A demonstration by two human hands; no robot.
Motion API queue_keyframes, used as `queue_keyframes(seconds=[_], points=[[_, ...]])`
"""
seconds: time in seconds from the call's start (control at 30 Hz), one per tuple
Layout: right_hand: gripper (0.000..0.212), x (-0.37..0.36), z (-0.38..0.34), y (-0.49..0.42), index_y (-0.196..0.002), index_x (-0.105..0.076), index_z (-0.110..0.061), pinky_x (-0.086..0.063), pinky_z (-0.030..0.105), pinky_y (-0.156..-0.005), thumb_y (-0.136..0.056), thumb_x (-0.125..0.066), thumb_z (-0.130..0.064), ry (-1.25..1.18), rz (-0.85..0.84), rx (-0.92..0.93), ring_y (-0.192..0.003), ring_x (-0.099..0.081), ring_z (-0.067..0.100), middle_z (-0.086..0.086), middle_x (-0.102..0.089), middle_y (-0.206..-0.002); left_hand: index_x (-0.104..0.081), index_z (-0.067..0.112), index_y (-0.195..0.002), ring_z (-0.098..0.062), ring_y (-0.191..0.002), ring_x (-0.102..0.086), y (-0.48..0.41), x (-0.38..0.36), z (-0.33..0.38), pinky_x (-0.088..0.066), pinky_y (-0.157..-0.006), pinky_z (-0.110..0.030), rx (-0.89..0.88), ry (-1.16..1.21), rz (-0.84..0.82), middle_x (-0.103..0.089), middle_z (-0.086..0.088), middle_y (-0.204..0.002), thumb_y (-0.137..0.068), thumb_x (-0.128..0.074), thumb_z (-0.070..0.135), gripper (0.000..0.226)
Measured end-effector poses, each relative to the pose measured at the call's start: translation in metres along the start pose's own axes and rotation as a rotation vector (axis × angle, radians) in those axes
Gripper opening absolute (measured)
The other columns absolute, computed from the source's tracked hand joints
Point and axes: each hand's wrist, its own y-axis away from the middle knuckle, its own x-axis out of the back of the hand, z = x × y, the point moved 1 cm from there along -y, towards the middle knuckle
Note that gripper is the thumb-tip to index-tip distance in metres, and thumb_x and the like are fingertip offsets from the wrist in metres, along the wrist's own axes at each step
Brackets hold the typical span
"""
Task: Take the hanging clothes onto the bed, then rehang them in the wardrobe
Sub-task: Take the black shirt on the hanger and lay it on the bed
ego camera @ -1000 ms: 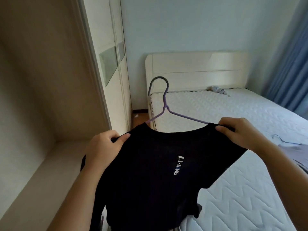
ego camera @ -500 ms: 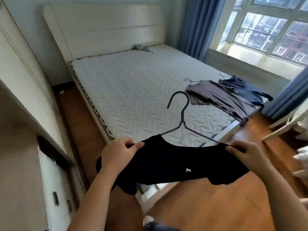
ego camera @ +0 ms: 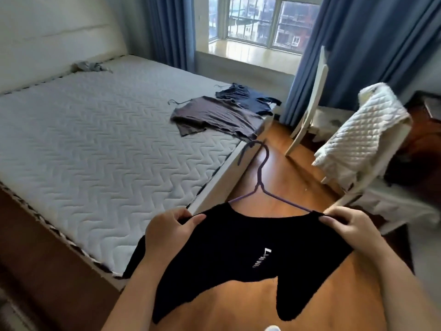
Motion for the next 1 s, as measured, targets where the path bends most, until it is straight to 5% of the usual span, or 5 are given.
queue_keyframes(seconds=[0.17,0.53,0.73,1.0], points=[[0.011,0.081,0.081,-0.003,-0.077,-0.063,-0.026,-0.038,0.011,-0.059,-0.078,-0.07,-0.018,0.018,0.033,-0.09,-0.073,-0.057,0.005,-0.012,-0.065,-0.075,-0.065,0.021,-0.06,-0.006,-0.062,-0.059,-0.02,-0.099,0.069,-0.047,-0.057,-0.026,-0.039,0.026,-0.138,-0.064,0.015,-0.067,-0.072,-0.07,0.042,0.025],[0.02,0.133,0.193,-0.071,-0.067,-0.062,-0.016,-0.04,0.027,-0.058,-0.082,-0.066,-0.028,-0.009,0.029,-0.318,-0.065,-0.056,0.018,0.004,-0.062,-0.064,-0.064,0.02,-0.057,-0.01,-0.064,-0.06,-0.091,-0.225,0.141,-0.041,-0.057,-0.023,-0.03,-0.049,-0.28,-0.064,0.002,-0.059,-0.075,-0.069,0.037,0.025],[0.025,0.122,0.208,-0.178,-0.071,-0.063,-0.015,-0.046,0.035,-0.066,-0.08,-0.066,-0.038,0.09,0.099,-0.37,-0.072,-0.057,0.017,0.001,-0.064,-0.07,-0.062,0.021,-0.059,-0.01,-0.063,-0.059,-0.172,-0.253,0.149,-0.046,-0.06,-0.029,0.007,-0.059,-0.215,-0.063,0.003,-0.057,-0.077,-0.066,0.039,0.027],[0.027,0.076,0.183,-0.375,-0.068,-0.061,-0.017,-0.044,0.034,-0.068,-0.078,-0.065,-0.042,0.149,-0.06,-0.278,-0.077,-0.059,0.023,0.003,-0.066,-0.072,-0.061,0.017,-0.062,-0.015,-0.064,-0.058,-0.304,-0.257,0.116,-0.042,-0.058,-0.028,0.231,-0.007,-0.13,-0.064,-0.001,-0.061,-0.079,-0.066,0.037,0.026]])
